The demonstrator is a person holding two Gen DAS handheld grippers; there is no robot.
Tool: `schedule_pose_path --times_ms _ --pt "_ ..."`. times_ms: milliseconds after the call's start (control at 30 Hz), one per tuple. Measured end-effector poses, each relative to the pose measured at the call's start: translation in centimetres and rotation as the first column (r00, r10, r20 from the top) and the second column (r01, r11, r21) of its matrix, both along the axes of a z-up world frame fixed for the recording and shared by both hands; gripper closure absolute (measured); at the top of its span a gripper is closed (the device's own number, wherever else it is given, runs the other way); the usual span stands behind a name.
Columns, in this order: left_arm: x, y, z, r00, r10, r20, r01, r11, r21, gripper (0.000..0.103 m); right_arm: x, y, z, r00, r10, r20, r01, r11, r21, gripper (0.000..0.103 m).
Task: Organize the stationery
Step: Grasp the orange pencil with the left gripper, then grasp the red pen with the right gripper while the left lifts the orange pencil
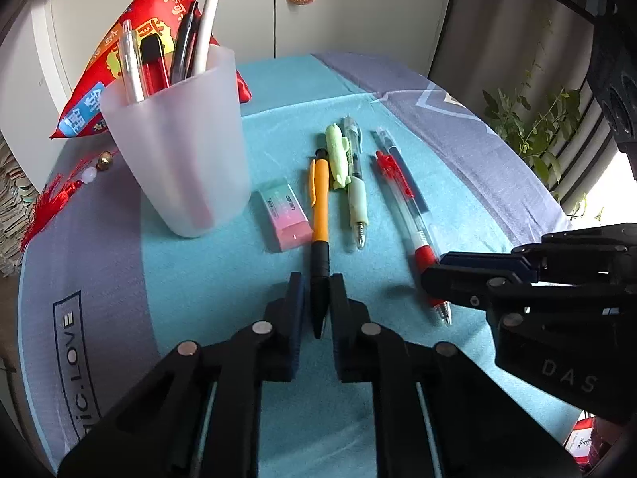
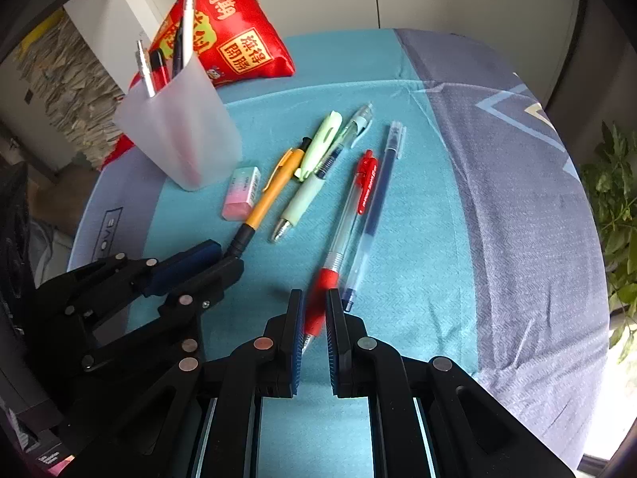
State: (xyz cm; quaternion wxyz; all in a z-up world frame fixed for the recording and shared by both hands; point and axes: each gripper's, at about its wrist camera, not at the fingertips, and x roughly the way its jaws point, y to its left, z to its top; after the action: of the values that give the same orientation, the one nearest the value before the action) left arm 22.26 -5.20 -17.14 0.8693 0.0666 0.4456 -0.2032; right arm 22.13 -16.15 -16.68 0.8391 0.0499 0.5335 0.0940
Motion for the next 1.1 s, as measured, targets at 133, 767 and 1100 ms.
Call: schedule_pose_path --times_ms 133,767,1100 --pt "-0.5 0.2 0.1 1.0 -0.002 -0.015 0.002 1.0 -0.006 0.096 0.0 -0.1 -0.2 1.0 0.007 0.004 -0.007 1.0 0.013 0.094" --pt "-9.1 3.2 0.3 0.988 -0.141 -0.058 0.145 0.985 0.088 0.075 -8.1 -1.3 2.1 0.968 0.251 0.004 -0.25 0.966 -0.072 0.084" --pt "-3.5 0.6 0.0 0.997 -0.063 -0.044 0.066 0.996 0.059 0.069 0.2 1.8 2.3 0.969 0.24 0.062 -0.232 0.966 -0.116 0.073"
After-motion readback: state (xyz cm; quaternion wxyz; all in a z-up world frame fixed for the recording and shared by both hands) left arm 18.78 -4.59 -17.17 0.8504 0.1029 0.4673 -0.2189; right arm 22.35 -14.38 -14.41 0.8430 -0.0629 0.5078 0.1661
